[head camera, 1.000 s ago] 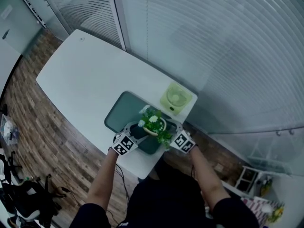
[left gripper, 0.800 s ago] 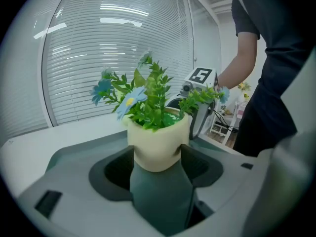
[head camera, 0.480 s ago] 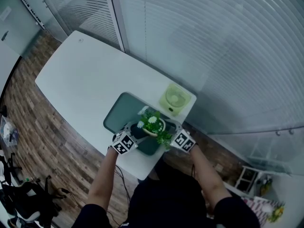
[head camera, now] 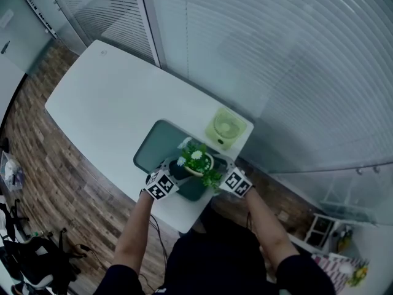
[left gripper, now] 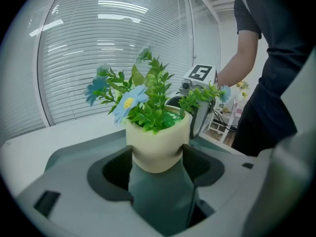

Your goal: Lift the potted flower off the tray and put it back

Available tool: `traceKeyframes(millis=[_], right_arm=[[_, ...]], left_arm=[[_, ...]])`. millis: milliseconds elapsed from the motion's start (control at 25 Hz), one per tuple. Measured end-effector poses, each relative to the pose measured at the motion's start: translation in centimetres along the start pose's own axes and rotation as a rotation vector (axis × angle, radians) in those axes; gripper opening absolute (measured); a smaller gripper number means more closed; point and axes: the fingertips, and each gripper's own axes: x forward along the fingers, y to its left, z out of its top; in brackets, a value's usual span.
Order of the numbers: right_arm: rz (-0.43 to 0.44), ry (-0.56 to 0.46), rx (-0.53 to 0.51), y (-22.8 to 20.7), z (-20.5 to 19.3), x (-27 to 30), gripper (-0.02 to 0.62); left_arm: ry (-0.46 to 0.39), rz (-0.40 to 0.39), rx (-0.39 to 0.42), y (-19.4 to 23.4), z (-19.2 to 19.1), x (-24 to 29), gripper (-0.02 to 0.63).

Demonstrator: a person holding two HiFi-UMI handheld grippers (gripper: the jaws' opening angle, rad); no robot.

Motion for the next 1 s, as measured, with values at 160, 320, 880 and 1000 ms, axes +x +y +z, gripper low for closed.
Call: traceKeyframes(millis=[160, 320, 880, 1000], right_arm=[[-0.011, -0.008, 0.008, -0.1, 0.1, 0.0, 0.371], [-0.022, -0.011, 0.010, 0.0, 0.3, 0.1, 0.371], [-0.045, -0.088, -0.017, 0.6, 3.1, -1.5, 0.372], [-0.055, -0.101, -0.019, 1.1, 4.0, -2.4, 0.371]], left_arm=[[0.005, 0.005, -0.002, 0.0, -0.2, 0.1, 0.295], [0.005, 0.017, 0.010, 0.0, 0.2, -0.2, 0.295], [-0.065, 0.063, 0.033, -0.2, 2.7, -2.7, 0.295], [-0.078, 0.077, 0.037, -0.3, 3.6, -3.6, 0.295]])
